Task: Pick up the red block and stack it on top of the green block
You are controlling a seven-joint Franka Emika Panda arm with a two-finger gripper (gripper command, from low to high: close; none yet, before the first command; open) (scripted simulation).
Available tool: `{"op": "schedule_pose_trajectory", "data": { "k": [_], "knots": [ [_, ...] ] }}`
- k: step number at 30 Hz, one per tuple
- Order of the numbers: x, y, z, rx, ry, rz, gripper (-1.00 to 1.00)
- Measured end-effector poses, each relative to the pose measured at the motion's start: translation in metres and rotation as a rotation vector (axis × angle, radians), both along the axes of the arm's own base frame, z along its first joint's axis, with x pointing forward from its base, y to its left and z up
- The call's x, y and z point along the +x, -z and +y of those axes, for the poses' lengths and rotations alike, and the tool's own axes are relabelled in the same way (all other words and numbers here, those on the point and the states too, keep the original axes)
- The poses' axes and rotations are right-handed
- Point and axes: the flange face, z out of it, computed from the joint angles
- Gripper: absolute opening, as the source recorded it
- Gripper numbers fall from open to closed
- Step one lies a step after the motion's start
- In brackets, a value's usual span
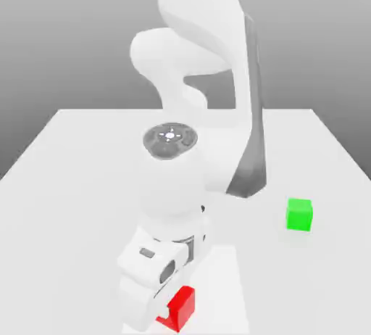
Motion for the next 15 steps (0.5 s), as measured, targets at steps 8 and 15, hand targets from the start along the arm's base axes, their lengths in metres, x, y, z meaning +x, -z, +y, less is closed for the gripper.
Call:
{"op": "schedule_pose_trajectory", "data": {
  "k": [8, 15],
  "knots": [
    [-0.031, -0.056, 0.078, 0.047, -0.26, 0.02, -1.0],
    [-0.132, -0.075, 0.216, 0.078, -0.848, 0.029, -1.0]
  ]
}}
